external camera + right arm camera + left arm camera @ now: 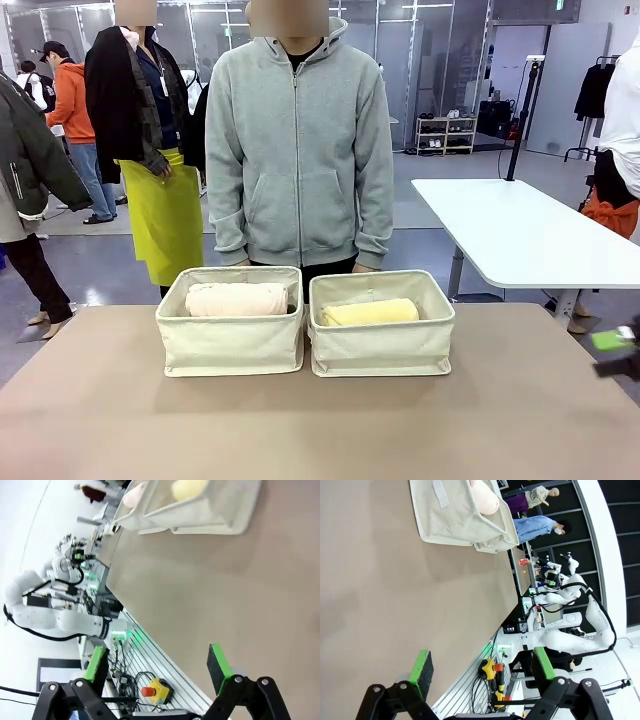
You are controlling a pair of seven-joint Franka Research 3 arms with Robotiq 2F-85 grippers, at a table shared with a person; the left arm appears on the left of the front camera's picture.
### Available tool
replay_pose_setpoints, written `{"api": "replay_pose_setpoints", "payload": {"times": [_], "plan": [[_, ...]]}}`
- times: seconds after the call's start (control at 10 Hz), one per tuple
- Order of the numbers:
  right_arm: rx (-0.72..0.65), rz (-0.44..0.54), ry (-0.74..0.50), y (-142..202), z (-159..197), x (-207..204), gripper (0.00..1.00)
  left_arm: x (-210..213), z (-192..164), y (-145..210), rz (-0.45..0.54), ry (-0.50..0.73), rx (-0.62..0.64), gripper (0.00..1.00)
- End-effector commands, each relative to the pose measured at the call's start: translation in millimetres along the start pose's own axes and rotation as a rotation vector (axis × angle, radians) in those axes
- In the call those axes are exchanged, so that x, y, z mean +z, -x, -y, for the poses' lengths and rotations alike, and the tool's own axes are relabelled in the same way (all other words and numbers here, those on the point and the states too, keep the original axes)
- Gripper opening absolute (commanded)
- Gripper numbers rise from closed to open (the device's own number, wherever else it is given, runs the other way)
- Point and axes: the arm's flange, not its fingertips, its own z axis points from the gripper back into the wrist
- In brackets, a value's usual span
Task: Divide the towels into two baskets.
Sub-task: Pick up one hotel-folded towel from the bottom of the table and place it in the Fabric basket indicated by the person.
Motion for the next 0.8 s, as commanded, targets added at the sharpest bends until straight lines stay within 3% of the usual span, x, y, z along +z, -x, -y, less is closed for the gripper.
{"api": "replay_pose_setpoints", "payload": {"times": [0.0,0.3,0.5,0.7], "plan": [[-0.058,0.051,-0.002,58,0,7,1.00,3,1,1,-0.001,-0.005,0.005,1.00],[-0.123,0.092,0.016,90,-1,23,1.00,3,1,1,-0.001,-0.005,0.005,1.00],[-0.252,0.099,0.047,116,-3,27,1.00,3,1,1,-0.001,-0.005,0.005,1.00],[-0.220,0.106,0.091,114,-9,24,1.00,3,1,1,-0.001,-0.005,0.005,1.00]]}}
